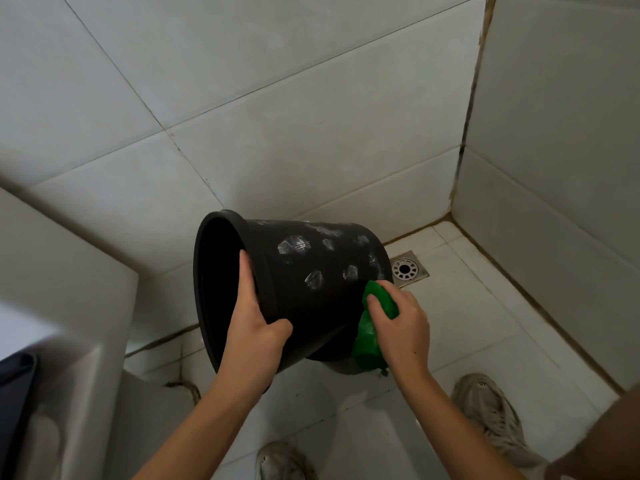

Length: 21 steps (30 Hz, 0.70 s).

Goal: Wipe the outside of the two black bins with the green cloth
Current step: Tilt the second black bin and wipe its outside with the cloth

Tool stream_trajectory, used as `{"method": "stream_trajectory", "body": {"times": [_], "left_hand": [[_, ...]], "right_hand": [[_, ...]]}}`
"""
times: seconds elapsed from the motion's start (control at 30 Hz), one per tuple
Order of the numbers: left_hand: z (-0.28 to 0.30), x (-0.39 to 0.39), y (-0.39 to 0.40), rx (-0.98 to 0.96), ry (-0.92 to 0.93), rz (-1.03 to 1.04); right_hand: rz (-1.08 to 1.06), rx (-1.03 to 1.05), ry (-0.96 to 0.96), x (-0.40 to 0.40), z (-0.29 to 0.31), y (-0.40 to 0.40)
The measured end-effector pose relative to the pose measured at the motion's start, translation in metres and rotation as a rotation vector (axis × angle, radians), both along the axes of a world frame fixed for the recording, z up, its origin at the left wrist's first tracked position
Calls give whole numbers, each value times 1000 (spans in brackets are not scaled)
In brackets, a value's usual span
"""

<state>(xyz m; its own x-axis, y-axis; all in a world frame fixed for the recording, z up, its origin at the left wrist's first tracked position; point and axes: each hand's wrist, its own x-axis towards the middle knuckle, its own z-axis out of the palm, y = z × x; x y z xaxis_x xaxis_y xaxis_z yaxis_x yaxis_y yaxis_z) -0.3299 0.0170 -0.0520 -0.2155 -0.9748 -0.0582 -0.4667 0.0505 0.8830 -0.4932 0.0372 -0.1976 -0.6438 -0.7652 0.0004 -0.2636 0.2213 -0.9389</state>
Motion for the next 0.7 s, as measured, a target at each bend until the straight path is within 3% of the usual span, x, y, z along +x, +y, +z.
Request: {"method": "stream_trajectory", "body": {"times": [0.13,0.33,0.57,0.7], "left_hand": [[-3,-4,10,9,-39,-45],[14,-16,-2,-60,58,76],[24,-31,-27,23,170,169],[23,-35,-21,-75,159,151]], "right_hand": [[-17,2,-1,3,-5,5],[-20,-33,9,7,-3,5],[4,-58,16,7,2,8],[8,-121,50,9,9,10]]}}
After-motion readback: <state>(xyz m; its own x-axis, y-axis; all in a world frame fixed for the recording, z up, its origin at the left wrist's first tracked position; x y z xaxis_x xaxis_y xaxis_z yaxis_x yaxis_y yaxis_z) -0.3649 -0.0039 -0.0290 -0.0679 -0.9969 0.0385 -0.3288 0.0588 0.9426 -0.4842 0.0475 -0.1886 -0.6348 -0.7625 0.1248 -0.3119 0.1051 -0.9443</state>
